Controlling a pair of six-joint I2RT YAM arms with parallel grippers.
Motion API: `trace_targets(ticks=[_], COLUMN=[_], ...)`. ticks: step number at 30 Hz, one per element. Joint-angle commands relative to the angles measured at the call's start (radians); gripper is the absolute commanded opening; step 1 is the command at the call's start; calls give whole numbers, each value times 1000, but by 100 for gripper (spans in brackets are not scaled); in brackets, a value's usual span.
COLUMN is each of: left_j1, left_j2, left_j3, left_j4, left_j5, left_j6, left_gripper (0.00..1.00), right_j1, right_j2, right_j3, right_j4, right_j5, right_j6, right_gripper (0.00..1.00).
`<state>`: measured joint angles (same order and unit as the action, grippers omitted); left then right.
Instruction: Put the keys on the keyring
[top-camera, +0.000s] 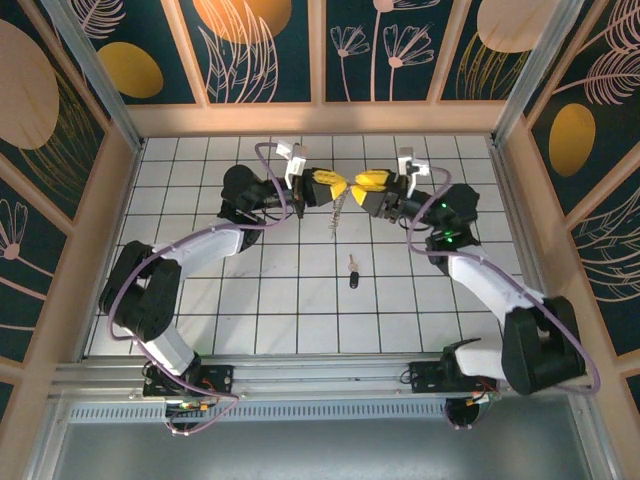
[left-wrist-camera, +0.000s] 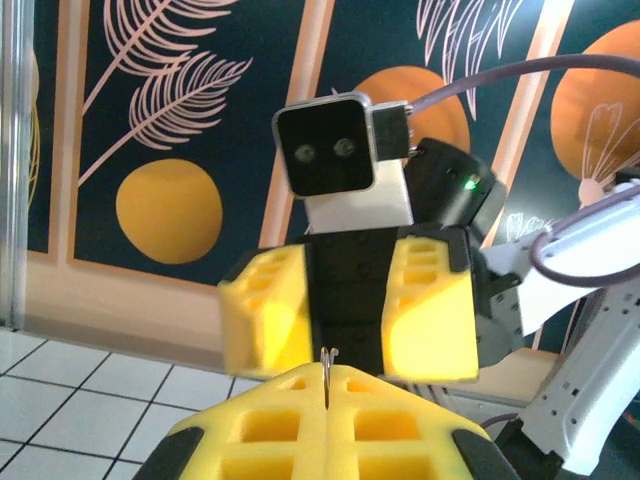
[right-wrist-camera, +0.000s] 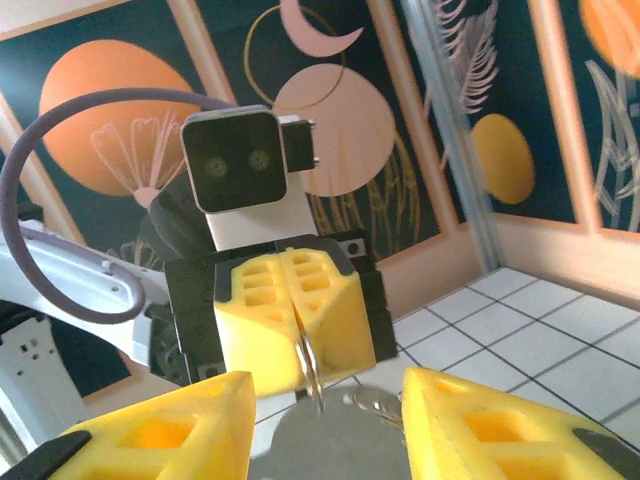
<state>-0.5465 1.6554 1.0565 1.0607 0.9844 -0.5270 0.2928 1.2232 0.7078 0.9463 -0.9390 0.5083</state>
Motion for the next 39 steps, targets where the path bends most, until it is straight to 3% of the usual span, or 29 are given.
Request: trace_targets(ticks=[1,8,13,25,39], left_j1=[-4,-4,-4,-4,-4], left_j2=[-88,-181,-224,-266,-298], left_j3=[0,-34,-58,-96,-145], left_j4=[-147,-314,-366,-372,-426], left_j5=[-30,-121,-156,-204,-333], left_j6=[205,509,631,673,690], left_gripper=[0,0,0,0,0], right_j1=[-40,-58,-58,-21,209], right_j2=[-126,-240,-259,-205,-3], right_j3=[-73,-209,-296,-337,-253], right_j4=[-146,-300,-346,-555,-796], right_j5=[47,148,205,429,748], right_j6=[-80,-99,-85,-65,-27], right_gripper=[45,48,48,48,45])
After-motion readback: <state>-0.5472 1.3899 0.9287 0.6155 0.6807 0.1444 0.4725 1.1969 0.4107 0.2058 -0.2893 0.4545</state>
